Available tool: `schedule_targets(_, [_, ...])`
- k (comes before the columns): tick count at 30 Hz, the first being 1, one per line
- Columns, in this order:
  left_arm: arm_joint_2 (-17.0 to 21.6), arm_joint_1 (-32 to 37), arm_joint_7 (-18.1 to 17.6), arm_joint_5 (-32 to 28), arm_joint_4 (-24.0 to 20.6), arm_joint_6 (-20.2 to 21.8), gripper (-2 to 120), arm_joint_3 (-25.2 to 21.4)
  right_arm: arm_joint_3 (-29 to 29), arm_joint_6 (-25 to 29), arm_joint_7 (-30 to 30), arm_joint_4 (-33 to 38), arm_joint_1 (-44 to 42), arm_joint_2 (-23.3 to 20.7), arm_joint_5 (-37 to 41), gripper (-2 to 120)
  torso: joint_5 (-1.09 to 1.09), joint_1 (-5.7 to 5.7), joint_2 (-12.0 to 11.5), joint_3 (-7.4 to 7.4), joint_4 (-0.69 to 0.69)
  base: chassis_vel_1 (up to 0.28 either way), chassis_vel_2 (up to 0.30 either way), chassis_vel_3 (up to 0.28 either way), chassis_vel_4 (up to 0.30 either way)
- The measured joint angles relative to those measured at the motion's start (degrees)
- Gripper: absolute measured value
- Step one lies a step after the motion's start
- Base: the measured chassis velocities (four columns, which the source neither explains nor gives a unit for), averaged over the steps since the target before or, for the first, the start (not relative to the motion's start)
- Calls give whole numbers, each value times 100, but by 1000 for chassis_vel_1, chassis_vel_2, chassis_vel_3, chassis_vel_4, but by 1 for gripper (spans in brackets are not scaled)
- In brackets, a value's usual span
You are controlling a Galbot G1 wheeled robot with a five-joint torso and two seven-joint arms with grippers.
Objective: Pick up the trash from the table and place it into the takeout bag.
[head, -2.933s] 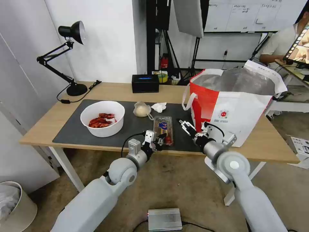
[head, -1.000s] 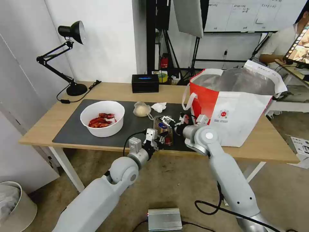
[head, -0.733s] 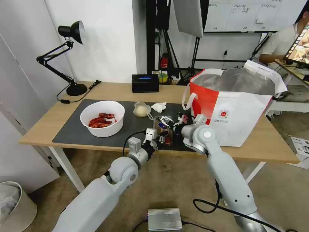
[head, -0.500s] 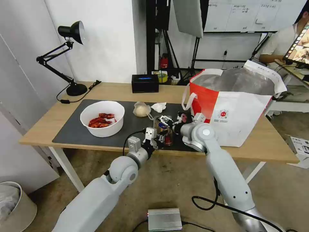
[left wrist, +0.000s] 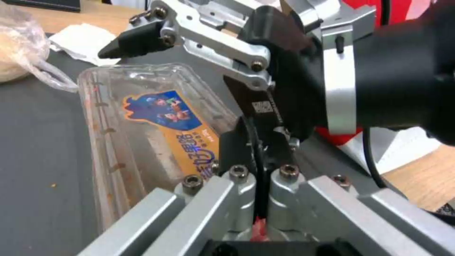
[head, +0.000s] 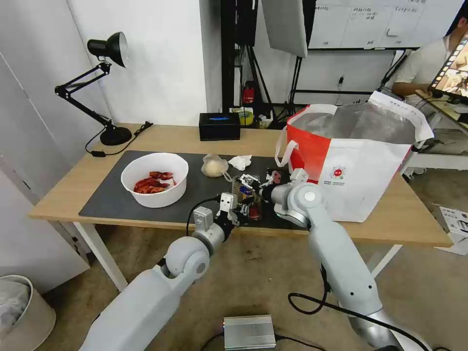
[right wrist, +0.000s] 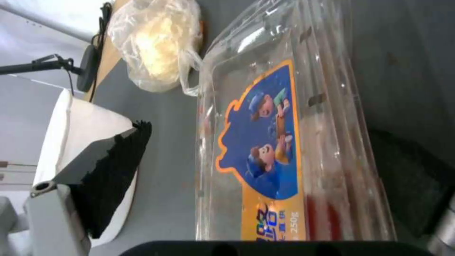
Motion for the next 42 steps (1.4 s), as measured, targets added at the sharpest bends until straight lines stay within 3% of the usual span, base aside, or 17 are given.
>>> schedule_targets(21, [3, 52, -47, -13, -63, -5, 0, -35, 4, -23, 7, 137, -88, -35, -40, 98, 0, 0, -1, 1, 1, 0, 0, 0, 0])
schedule_targets(32, [32, 29, -79, -42, -87, -7, 0, -52, 2, -30, 14, 105, -93, -53, -135, 60, 1, 0, -2, 2, 3, 0, 0, 0, 0])
schedule_targets(34, [32, 23, -86, -54, -95, -6, 0, -53, 2, -30, 13, 105, -90, -52, -159, 48, 1, 0, -2, 2, 3, 0, 0, 0, 0])
schedule_targets(42, [13, 31, -95, -54, -101, -11, 0, -59, 30, -25, 22, 108, -114, -104, -173, 23, 0, 1, -2, 1, 2, 0, 0, 0, 0])
